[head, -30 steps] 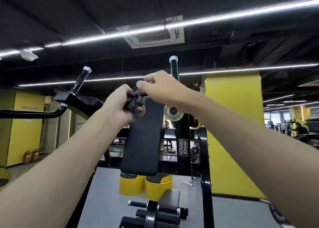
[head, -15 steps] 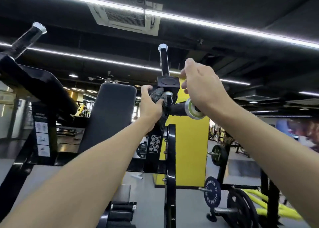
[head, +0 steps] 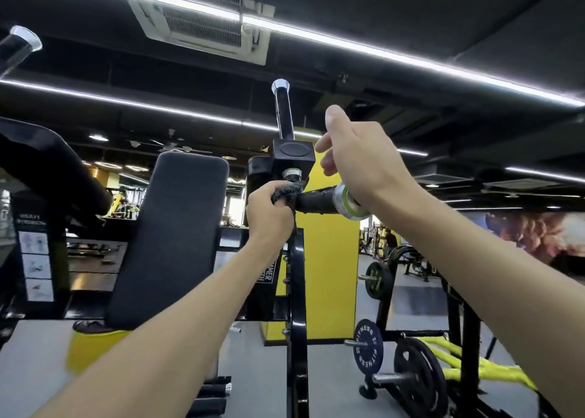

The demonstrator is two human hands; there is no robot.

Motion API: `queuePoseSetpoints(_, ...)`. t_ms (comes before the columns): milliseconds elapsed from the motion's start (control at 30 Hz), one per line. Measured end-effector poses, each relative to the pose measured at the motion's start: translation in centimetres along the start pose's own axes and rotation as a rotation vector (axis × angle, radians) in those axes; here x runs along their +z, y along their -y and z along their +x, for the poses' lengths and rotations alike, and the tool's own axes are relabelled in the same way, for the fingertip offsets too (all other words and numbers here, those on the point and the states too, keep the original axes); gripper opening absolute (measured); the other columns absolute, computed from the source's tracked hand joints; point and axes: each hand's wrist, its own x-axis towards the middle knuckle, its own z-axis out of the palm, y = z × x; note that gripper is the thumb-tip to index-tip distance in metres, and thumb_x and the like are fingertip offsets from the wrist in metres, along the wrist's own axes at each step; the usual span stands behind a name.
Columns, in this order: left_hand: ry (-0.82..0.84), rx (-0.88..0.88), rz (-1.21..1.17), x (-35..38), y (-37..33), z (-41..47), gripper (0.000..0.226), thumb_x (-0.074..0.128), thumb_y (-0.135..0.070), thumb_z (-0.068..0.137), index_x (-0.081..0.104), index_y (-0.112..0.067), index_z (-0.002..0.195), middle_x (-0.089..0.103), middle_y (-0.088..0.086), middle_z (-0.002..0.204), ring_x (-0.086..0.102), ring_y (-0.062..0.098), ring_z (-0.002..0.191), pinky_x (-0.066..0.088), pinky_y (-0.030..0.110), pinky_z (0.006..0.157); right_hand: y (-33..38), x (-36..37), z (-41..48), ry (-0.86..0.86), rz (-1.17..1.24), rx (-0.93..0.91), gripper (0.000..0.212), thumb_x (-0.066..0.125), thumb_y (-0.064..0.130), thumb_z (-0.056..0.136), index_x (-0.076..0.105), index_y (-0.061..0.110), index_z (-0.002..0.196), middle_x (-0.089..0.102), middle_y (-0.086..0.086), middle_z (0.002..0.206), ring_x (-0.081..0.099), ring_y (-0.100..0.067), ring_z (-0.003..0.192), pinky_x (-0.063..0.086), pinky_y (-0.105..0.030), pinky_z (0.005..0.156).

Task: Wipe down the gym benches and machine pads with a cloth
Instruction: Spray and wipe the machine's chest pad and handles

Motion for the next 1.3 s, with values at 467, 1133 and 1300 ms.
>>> queuePoseSetpoints(467, 0.040, -0.149, -0.055, -0.3, -2.8, -0.6, 0.051, 0.042, 0.016, 0.074, 0.075, -0.017, 0.096, 0.072, 0.007, 0.091, 0.069, 0.029, 0.089, 0.061, 0.050, 0.078, 0.4, -0.1, -0.5, 0.022, 0.039, 0.082, 0.066, 0.026, 0.040, 0.104, 0.057, -0.018, 0.101, 0.050, -0.012, 0.074, 0.049, -0.020, 0.069, 0.048, -0.040, 0.073)
queuePoseSetpoints(1133, 0.059, -0.163, -0.294, -1.9, -5.9, -4.6, 0.050, 0.045, 0.013, 0.089, 0.077, -0.024, 0.100, 0.075, 0.004, 0.103, 0.071, 0.024, 0.097, 0.062, 0.042, 0.081, -0.4, 0.0, -0.3, 0.006, 0.180, 0.199, 0.064, 0.017, 0.051, 0.103, 0.065, 0.011, 0.093, 0.059, 0.001, 0.077, 0.062, -0.022, 0.080, 0.040, -0.029, 0.064)
queuePoseSetpoints(1300, 0.038, -0.278, -0.242, -1.4, -6.5, -3.9, 0.052, 0.044, 0.012, 0.080, 0.076, -0.025, 0.097, 0.074, 0.009, 0.096, 0.070, 0.034, 0.095, 0.061, 0.055, 0.078, -0.1, 0.2, -0.6, 0.012, 0.185, 0.194, 0.069, 0.016, 0.048, 0.105, 0.064, -0.001, 0.101, 0.053, 0.003, 0.076, 0.058, -0.021, 0.084, 0.041, -0.033, 0.073)
